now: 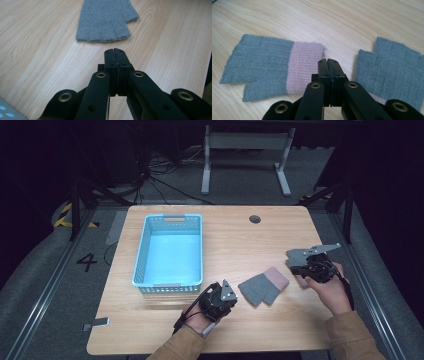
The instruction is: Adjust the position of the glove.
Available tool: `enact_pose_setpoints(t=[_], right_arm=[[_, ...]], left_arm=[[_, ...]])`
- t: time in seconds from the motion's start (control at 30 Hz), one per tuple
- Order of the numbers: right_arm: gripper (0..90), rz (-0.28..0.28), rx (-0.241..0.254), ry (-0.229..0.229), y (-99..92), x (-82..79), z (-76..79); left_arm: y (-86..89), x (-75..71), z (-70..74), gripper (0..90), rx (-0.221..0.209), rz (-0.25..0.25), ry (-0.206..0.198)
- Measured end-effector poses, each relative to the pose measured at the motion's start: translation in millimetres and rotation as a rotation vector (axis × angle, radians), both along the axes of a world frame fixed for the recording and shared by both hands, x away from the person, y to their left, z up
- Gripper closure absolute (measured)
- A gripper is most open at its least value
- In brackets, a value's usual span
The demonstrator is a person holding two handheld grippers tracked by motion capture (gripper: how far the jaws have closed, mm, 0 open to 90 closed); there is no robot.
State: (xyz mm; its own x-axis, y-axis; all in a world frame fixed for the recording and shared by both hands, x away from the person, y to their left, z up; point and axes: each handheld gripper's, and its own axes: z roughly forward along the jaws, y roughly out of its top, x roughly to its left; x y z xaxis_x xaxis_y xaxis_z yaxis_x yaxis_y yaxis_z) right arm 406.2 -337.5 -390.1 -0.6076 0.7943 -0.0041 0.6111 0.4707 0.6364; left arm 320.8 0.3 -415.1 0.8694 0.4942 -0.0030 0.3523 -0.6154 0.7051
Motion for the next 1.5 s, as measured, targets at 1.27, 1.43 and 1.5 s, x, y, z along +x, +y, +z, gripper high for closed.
enact_pose_setpoints(t=[1.27, 1.43, 1.5], right_arm=[[90.0, -0.029, -0.067, 0.072, 7.1, 15.4, -33.6], [90.0, -0.027, -0.087, 0.095, 7.9, 16.7, -40.6], [90.0, -0.024, -0.091, 0.099, 7.9, 16.9, -41.7]], left_arm=[[1.0, 2.8, 2.2, 90.0, -0.012, 0.037, 0.008], [1.3, 2.8, 2.1, 90.0, -0.009, 0.038, 0.01], [1.8, 3.4, 2.3, 90.0, -0.009, 0.039, 0.009]])
